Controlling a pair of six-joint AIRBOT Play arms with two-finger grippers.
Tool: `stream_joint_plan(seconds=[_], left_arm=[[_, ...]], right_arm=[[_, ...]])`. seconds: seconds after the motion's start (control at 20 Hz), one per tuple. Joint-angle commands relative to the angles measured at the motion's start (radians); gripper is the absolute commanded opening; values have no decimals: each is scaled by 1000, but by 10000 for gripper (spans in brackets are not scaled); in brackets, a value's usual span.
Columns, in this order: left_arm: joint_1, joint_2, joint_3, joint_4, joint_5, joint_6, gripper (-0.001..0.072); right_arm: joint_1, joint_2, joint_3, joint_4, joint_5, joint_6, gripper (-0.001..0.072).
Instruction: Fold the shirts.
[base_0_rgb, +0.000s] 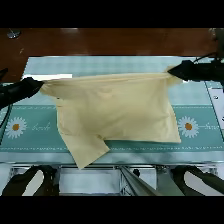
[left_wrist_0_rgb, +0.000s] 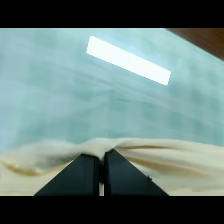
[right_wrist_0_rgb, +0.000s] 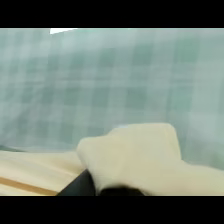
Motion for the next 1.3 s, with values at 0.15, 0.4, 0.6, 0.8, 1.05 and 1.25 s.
stream_joint_plan(seconds=[0.15,0.4,0.6,0.8,1.05,1.25], left_arm=[[-37,-343,127,-51,90,3,28],[-34,-404,241,24,-53,29,705],[196,-404,296,151,-455,20,700],[326,-404,90,49,-630,127,700],[295,-406,-150,-140,-516,264,700],[197,-449,-182,-194,-437,300,700]], right_arm=[[-1,-468,326,248,-47,45,35],[-55,-521,373,326,63,61,620],[-235,-418,351,-41,440,34,617],[-359,-175,-62,-217,323,27,617],[-399,96,-511,-26,196,-70,617],[-399,214,-604,14,204,-87,617]])
